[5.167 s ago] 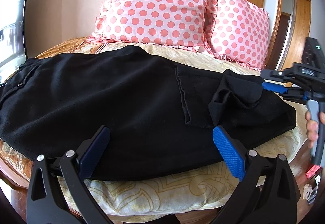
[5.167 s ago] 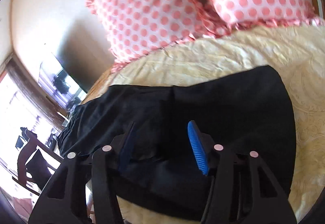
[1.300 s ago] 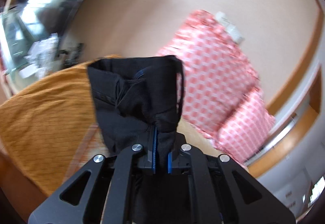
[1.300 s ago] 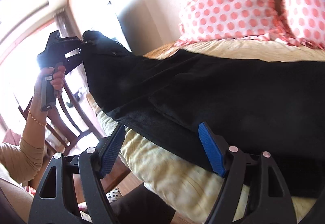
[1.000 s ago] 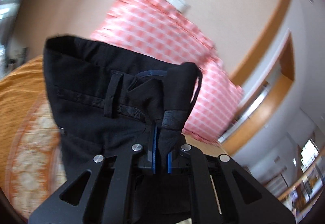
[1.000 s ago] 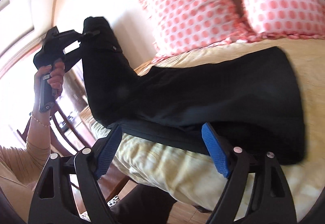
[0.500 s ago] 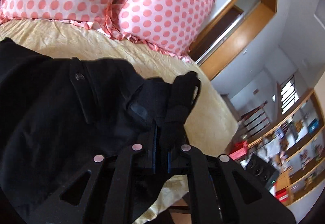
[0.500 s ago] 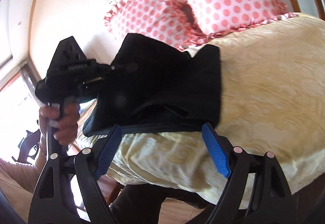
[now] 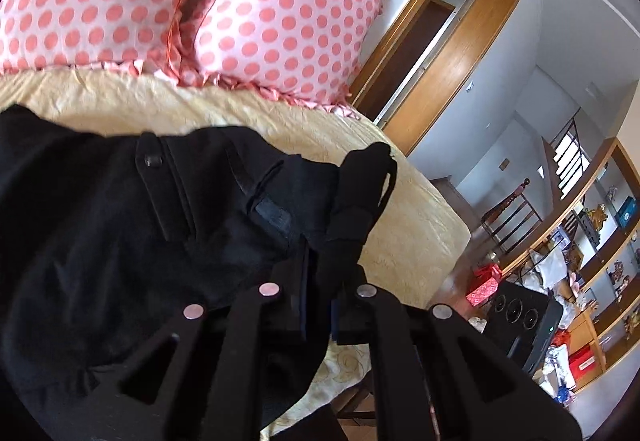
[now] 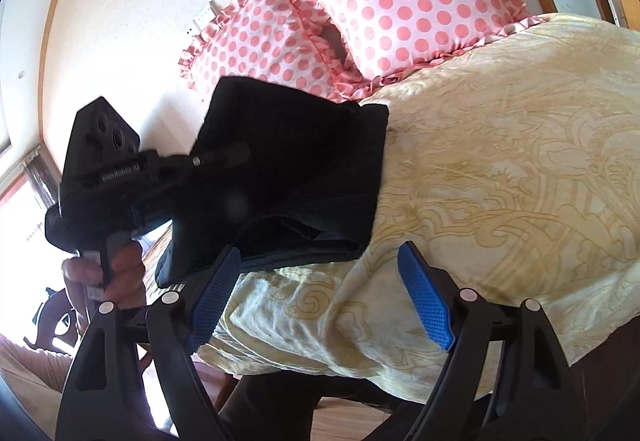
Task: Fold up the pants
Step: 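Lay the pants down folded on the bed and open both tools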
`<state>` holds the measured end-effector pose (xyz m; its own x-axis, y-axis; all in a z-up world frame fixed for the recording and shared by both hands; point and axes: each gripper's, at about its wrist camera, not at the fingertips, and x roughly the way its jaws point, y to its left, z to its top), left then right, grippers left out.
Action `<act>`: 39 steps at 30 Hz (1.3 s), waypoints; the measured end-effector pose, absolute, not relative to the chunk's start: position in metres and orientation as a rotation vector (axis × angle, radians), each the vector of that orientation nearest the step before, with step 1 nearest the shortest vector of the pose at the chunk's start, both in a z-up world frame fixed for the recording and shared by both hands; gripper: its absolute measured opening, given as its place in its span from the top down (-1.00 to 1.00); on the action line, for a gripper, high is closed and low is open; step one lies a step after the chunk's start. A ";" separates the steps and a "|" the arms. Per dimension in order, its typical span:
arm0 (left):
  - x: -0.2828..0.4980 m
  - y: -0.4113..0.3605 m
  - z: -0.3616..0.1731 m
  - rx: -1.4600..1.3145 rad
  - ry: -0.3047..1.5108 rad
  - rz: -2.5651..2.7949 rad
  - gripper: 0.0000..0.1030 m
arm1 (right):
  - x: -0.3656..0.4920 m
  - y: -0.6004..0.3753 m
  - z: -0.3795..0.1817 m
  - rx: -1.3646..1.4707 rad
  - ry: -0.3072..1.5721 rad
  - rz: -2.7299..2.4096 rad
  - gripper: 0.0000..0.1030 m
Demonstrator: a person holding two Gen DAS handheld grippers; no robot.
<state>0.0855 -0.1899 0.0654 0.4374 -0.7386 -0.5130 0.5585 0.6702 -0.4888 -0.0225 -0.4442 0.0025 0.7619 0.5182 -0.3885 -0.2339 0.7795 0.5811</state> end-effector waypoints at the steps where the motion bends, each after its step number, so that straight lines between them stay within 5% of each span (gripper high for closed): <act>1: 0.082 -0.190 0.063 -0.255 0.762 -0.817 0.86 | -0.023 -0.445 0.003 0.530 0.569 0.425 -0.60; 13: 0.049 -0.208 0.034 -0.077 0.681 -0.759 0.67 | -0.021 -0.471 0.025 0.506 0.491 0.308 -0.60; 15: 0.044 -0.211 0.037 -0.047 0.665 -0.791 0.13 | -0.021 -0.475 0.037 0.485 0.464 0.295 -0.60; 16: 0.041 -0.211 0.039 -0.050 0.663 -0.848 -0.66 | -0.021 -0.475 0.042 0.475 0.452 0.293 -0.60; 17: 0.034 -0.211 0.044 -0.049 0.650 -0.891 -0.95 | -0.021 -0.476 0.051 0.464 0.433 0.294 -0.60; 23: 0.000 -0.189 0.062 0.126 0.521 -0.805 -0.96 | -0.002 -0.458 0.086 0.386 0.393 0.366 -0.45; 32: 0.027 -0.088 0.066 0.104 0.466 -0.322 -0.96 | 0.070 -0.381 0.069 0.146 0.666 0.408 -0.11; 36: 0.031 -0.068 0.061 0.110 0.465 -0.252 -0.96 | 0.079 -0.370 0.046 0.065 0.751 0.329 0.52; 39: 0.035 -0.064 0.052 0.125 0.496 -0.244 -0.96 | 0.064 -0.380 0.038 0.097 0.738 0.318 0.70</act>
<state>0.0351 -0.0642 0.0521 0.8515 -0.2010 -0.4844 0.2616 0.9633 0.0600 0.0638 -0.3797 0.0379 0.6946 0.3183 -0.6452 -0.2505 0.9477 0.1978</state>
